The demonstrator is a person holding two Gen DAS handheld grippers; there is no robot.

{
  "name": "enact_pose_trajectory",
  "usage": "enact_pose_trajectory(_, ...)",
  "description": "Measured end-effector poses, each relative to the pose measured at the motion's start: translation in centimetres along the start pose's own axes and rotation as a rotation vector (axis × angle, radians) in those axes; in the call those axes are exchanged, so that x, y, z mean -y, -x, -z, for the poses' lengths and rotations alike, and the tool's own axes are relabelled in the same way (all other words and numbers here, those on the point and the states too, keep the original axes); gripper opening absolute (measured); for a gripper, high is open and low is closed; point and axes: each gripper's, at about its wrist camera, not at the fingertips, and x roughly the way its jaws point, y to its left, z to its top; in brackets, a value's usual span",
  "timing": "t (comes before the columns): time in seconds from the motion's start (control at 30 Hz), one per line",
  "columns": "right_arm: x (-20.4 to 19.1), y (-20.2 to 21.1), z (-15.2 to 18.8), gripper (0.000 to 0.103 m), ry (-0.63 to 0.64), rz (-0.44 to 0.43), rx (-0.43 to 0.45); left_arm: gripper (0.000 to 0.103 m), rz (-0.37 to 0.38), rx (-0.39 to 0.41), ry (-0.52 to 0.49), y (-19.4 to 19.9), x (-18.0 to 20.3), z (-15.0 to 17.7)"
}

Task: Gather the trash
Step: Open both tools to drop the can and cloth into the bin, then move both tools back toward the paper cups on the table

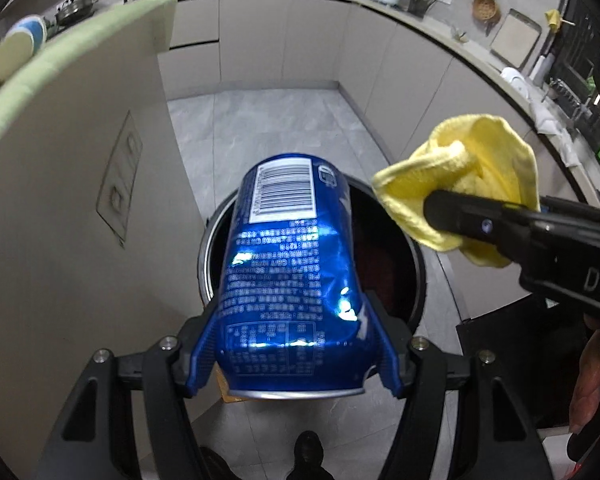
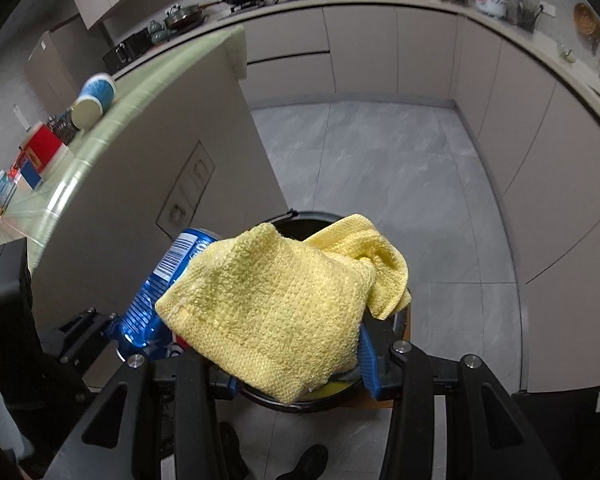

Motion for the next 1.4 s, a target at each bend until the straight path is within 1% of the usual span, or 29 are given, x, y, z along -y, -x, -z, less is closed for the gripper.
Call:
enact_pose_trajectory(0.2, 0.6, -4.3, -0.4, 0.047, 0.029, -0.023, -0.059, 0.067, -0.015, -0.029, 0.046, -2.7, -0.1, 0.1)
enact_pose_trajectory(0.27, 0.8, -5.6, -0.6, 0.049, 0.037, -0.048, -0.081, 0.067, -0.004, -0.034, 0.059, -3.4, -0.1, 0.2)
enact_pose_trajectory(0.3, 1.0, -6.3, -0.8, 0.053, 0.042, -0.062, -0.097, 0.067, 0.005, -0.04, 0.066, -3.8, -0.1, 0.3)
enact_pose_trajectory(0.33, 1.5, -7.1, -1.0, 0.072, 0.028, -0.053, -0.117, 0.069, 0.003, -0.048, 0.072, -3.9, -0.4, 0.5)
enact_pose_trajectory(0.37, 2.2, -7.4, -1.3, 0.08, 0.002, -0.024, -0.127, 0.078, -0.015, -0.057, 0.082, -4.0, -0.5, 0.5)
enact_pose_trajectory(0.4, 2.9, -7.1, -1.7, 0.1, -0.02, -0.005, -0.108, 0.082, -0.029, -0.055, 0.089, -3.8, -0.6, 0.7)
enact_pose_trajectory(0.43, 3.4, -6.6, -2.0, 0.102, -0.033, -0.003, -0.089, 0.088, -0.039, -0.046, 0.095, -3.4, -0.7, 0.8)
enact_pose_trajectory(0.6, 5.6, -3.7, -3.5, 0.102, -0.106, 0.013, -0.028, 0.089, -0.056, -0.026, 0.087, -1.7, -0.6, 0.3)
enact_pose_trajectory(0.8, 5.8, -0.3, -4.2, 0.102, -0.11, 0.05, 0.029, 0.089, -0.079, 0.016, 0.079, 1.3, -0.4, -1.0)
enact_pose_trajectory(0.93, 5.3, 2.0, -4.7, 0.102, -0.1, 0.079, 0.063, 0.089, -0.096, 0.061, 0.087, 4.2, -0.6, -1.9)
enact_pose_trajectory(1.03, 4.6, 4.0, -5.2, 0.102, -0.074, 0.108, 0.09, 0.089, -0.104, 0.102, 0.092, 6.9, -1.1, -2.3)
enact_pose_trajectory(1.13, 3.4, 5.3, -5.6, 0.103, -0.041, 0.12, 0.113, 0.089, -0.112, 0.13, 0.097, 8.5, -1.7, -3.4)
enact_pose_trajectory(1.23, 1.4, 6.0, -6.1, 0.103, -0.004, 0.118, 0.125, 0.089, -0.126, 0.163, 0.119, 10.3, -3.1, -3.8)
enact_pose_trajectory(1.3, 0.0, 6.1, -6.4, 0.103, 0.016, 0.102, 0.128, 0.089, -0.139, 0.185, 0.134, 11.6, -4.3, -3.5)
enact_pose_trajectory(1.4, -2.5, 6.1, -6.9, 0.103, 0.049, 0.084, 0.13, 0.089, -0.162, 0.205, 0.155, 12.6, -6.1, -3.5)
